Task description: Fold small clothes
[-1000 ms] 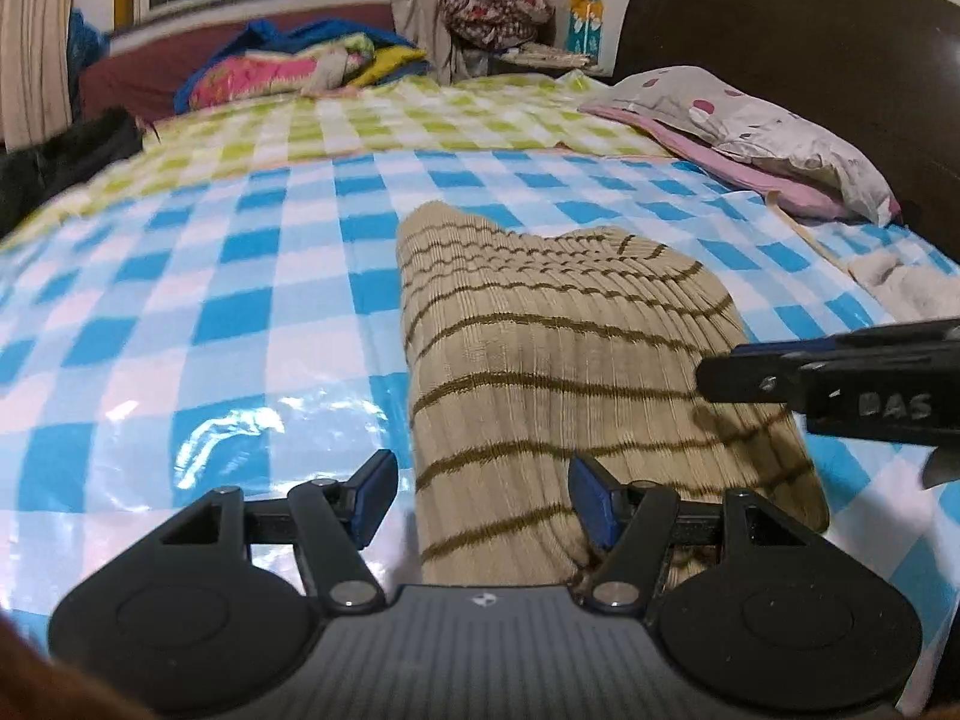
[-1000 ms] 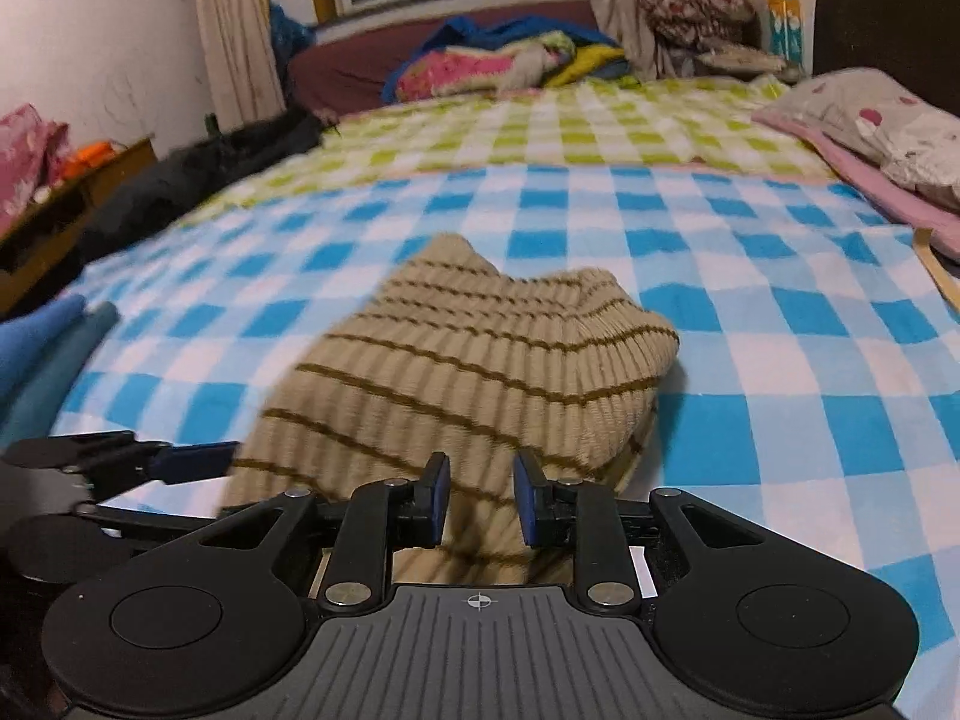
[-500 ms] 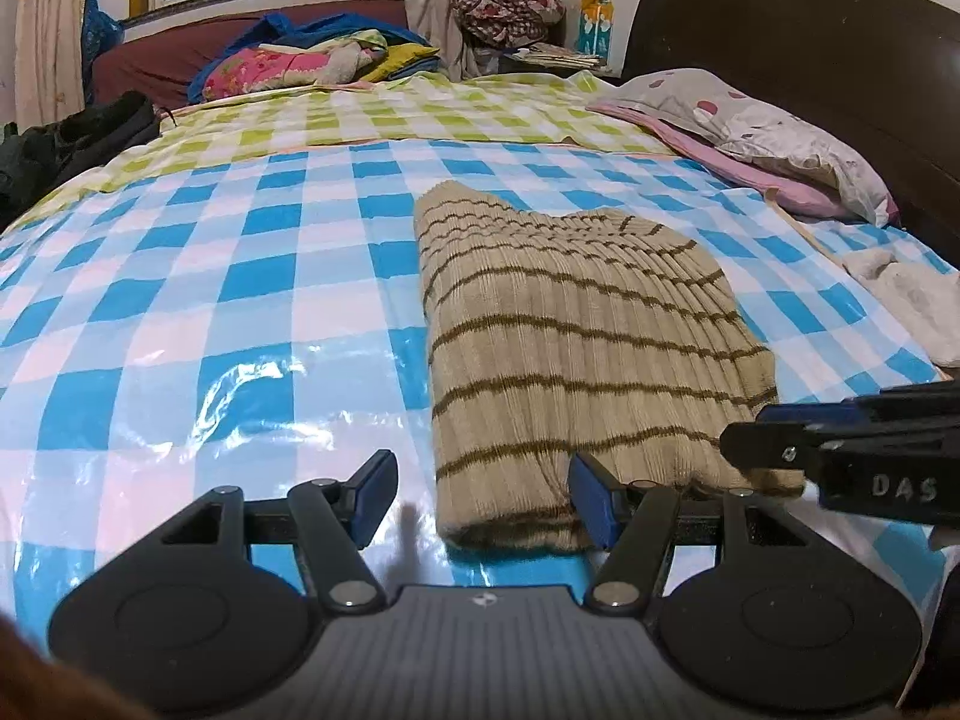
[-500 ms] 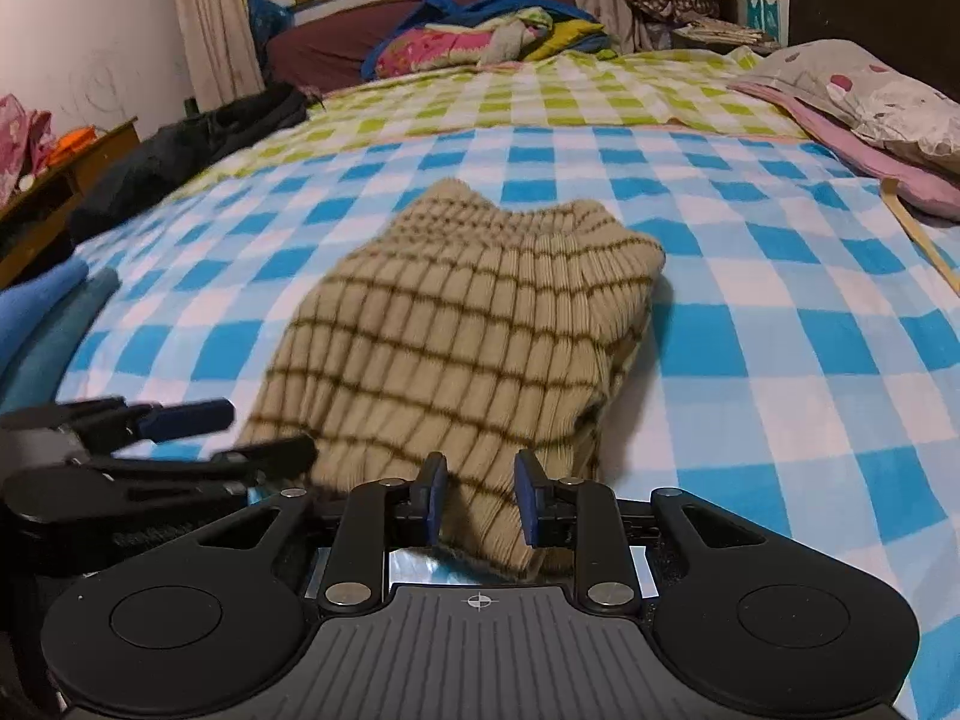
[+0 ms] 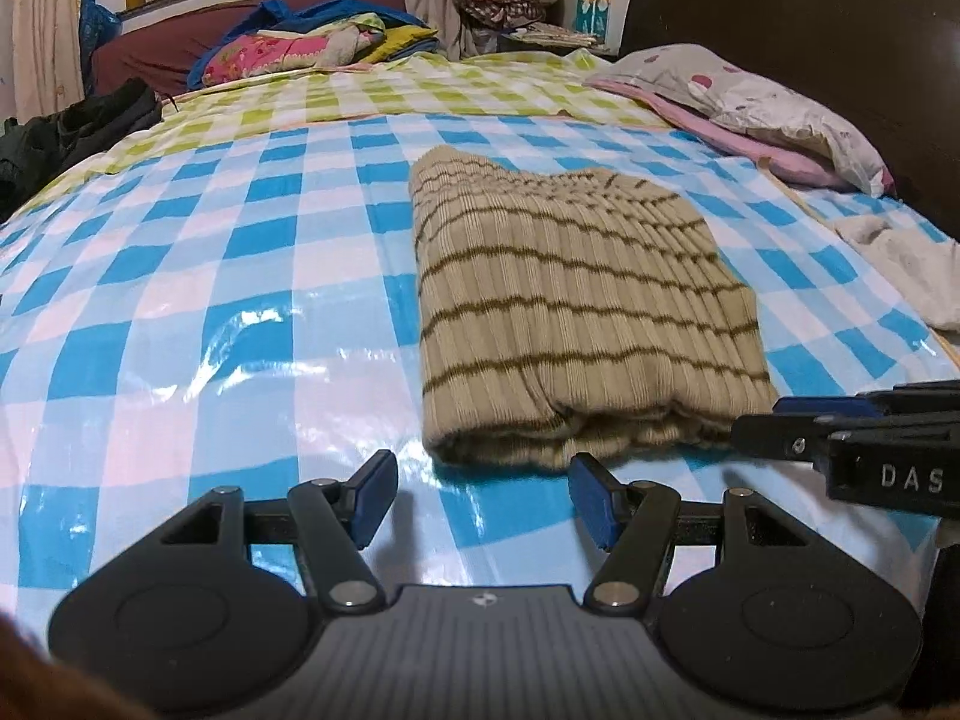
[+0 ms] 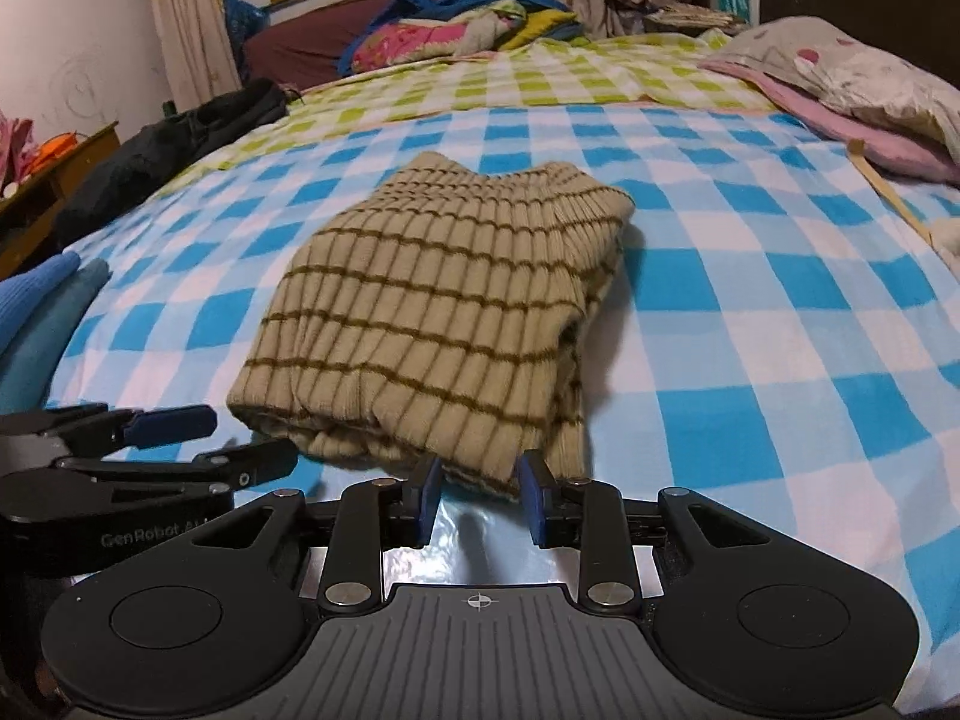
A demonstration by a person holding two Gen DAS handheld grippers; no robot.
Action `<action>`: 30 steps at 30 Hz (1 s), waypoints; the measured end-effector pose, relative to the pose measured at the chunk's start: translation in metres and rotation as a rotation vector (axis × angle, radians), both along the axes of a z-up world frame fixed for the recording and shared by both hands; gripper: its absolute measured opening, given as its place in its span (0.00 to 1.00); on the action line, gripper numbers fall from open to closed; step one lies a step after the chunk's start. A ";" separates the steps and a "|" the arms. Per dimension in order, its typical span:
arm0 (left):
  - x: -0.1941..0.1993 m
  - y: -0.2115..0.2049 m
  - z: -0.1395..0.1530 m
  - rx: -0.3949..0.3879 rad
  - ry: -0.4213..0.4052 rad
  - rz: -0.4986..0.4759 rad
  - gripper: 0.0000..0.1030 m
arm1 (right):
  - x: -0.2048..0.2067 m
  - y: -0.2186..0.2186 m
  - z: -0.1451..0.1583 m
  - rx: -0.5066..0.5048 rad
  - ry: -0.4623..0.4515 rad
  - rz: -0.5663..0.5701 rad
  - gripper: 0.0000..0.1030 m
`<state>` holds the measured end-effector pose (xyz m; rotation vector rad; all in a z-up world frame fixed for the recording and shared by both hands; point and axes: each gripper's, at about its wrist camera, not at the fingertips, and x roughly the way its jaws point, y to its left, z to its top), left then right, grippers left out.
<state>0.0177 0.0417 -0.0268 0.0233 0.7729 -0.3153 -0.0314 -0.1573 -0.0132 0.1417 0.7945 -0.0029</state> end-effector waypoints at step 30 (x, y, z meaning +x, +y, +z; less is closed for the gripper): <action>-0.009 -0.005 -0.006 0.008 0.022 -0.002 0.66 | -0.005 0.007 -0.015 0.017 0.019 -0.014 0.30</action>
